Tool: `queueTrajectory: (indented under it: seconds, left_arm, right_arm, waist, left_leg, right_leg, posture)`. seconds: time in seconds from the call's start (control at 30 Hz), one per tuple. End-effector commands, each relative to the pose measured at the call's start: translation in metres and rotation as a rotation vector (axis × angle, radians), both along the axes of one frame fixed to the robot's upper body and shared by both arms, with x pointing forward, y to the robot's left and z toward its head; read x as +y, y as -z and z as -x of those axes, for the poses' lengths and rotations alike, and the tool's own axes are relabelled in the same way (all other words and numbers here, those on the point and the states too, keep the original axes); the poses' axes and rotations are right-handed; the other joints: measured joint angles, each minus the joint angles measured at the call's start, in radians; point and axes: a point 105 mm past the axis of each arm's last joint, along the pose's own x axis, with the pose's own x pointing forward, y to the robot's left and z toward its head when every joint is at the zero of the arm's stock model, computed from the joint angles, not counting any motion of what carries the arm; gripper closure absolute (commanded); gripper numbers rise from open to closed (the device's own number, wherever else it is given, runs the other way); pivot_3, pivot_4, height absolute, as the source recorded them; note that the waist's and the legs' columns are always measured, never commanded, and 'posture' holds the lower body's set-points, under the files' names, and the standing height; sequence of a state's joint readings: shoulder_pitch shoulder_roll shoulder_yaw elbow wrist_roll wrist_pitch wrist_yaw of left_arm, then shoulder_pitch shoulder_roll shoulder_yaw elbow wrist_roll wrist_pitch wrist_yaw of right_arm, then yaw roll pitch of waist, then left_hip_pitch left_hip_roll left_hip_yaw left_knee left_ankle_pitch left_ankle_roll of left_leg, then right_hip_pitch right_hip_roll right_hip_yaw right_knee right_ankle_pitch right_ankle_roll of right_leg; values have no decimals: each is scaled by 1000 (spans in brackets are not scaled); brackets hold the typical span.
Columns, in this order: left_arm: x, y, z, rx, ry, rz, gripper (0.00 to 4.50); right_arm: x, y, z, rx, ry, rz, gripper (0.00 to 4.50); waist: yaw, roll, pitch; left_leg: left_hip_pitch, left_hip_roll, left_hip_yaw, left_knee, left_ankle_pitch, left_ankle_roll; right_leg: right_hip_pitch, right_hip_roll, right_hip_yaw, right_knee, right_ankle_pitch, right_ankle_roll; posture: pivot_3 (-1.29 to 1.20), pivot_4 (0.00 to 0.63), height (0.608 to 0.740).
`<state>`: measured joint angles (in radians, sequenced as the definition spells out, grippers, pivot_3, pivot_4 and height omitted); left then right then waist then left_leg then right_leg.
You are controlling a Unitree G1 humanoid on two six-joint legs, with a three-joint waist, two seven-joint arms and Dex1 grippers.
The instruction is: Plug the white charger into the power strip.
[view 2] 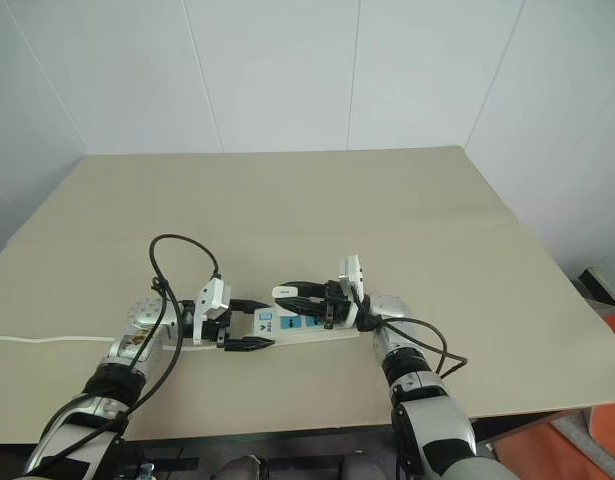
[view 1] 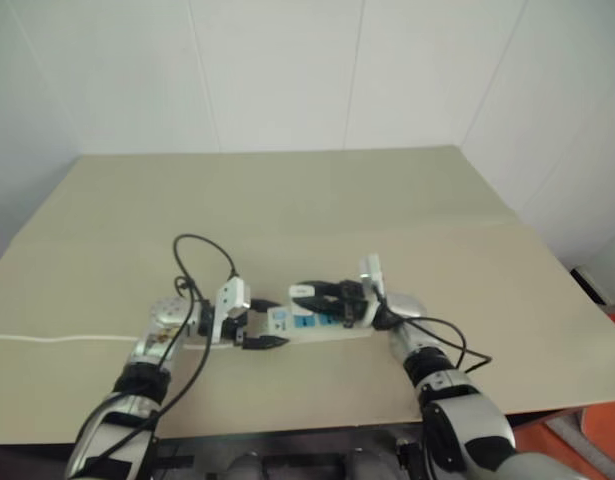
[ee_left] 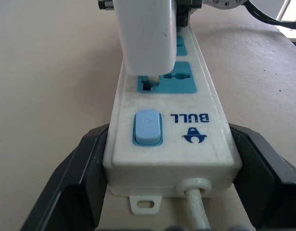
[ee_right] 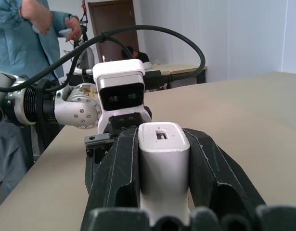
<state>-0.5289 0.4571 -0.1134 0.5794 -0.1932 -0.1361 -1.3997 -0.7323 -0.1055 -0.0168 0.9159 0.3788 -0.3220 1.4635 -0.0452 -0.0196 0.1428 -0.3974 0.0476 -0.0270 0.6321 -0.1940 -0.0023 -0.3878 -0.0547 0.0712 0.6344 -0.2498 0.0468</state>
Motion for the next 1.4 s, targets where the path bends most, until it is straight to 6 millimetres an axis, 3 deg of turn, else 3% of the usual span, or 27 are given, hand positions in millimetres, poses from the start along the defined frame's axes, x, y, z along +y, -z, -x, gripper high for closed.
queueTrajectory:
  seconds: [0.03,0.57,0.9,1.4]
  left_arm:
    - [5,11,5,45,9,-48,1239]
    - [6,10,6,58,8,-34,1239]
    - [8,11,7,60,9,-39,1239]
    - [13,9,8,52,18,-53,1239]
  right_arm:
    - [-3,-3,-2,-30,13,-1,3388]
    - [7,5,-1,-30,16,15,3388]
    - [-1,22,10,-32,-71,122,3388]
    - [-4,28,0,-7,-76,244,3388]
  waist:
    - [0,0,0]
    - [-2,0,0]
    - [-1,0,0]
    - [-2,0,-1]
  left_leg:
    - [0,0,0,0,0,0]
    - [2,0,0,-1,0,0]
    - [3,0,0,-3,0,0]
    - [6,0,1,-4,0,0]
  right_leg:
    - [0,0,0,0,0,0]
    - [1,0,1,0,0,0]
    - [1,0,1,0,-1,-1]
    - [2,0,1,2,-1,-2]
  posture:
    - [0,150,740]
    - [0,150,740]
    - [0,150,740]
    - [0,150,740]
